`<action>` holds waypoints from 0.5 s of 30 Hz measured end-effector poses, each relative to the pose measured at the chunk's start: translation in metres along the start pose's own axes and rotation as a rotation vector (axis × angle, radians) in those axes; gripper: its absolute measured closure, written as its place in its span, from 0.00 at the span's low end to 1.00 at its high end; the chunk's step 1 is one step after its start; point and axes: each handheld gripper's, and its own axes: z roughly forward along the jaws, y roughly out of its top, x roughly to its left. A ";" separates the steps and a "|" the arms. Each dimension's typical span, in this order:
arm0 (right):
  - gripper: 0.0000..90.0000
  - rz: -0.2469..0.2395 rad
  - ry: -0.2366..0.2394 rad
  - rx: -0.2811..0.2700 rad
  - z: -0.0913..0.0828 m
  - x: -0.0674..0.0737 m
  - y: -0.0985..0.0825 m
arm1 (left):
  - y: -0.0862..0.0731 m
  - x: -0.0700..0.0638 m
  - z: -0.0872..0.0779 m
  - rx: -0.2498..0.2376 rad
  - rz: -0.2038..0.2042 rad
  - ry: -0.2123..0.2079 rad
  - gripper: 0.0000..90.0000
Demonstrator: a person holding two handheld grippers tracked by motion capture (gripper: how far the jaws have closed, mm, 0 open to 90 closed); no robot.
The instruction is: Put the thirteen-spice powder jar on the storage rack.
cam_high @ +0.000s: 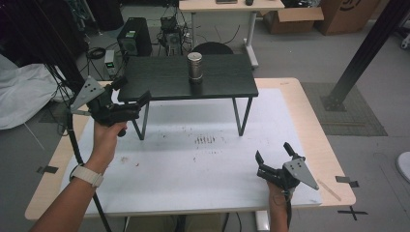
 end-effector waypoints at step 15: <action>0.00 -0.002 -0.001 0.001 0.000 0.000 0.000 | -0.027 0.014 -0.035 -0.016 0.013 0.063 0.01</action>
